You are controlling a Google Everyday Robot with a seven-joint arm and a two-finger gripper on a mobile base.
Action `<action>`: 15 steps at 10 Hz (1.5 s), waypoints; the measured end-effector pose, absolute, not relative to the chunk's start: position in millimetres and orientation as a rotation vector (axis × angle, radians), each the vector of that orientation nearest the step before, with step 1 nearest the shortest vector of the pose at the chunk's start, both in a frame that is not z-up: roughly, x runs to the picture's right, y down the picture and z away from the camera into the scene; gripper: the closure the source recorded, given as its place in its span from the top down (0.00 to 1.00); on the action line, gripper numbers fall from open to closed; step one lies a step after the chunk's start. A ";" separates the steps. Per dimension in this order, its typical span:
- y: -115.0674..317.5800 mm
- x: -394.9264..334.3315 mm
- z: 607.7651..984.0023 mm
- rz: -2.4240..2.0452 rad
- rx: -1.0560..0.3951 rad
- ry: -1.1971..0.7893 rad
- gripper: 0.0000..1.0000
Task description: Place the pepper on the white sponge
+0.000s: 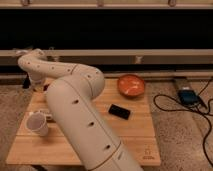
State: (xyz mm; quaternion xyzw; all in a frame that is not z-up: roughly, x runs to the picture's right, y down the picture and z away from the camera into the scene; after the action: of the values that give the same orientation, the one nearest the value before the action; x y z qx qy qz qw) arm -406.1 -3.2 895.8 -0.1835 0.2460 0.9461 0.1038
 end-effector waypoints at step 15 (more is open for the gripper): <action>1.6 -416.7 926.9 2.919 -0.650 0.314 0.60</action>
State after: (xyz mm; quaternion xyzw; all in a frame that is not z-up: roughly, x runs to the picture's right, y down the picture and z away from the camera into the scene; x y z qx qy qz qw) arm -416.7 1.6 926.9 -0.2155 0.1043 0.9686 0.0672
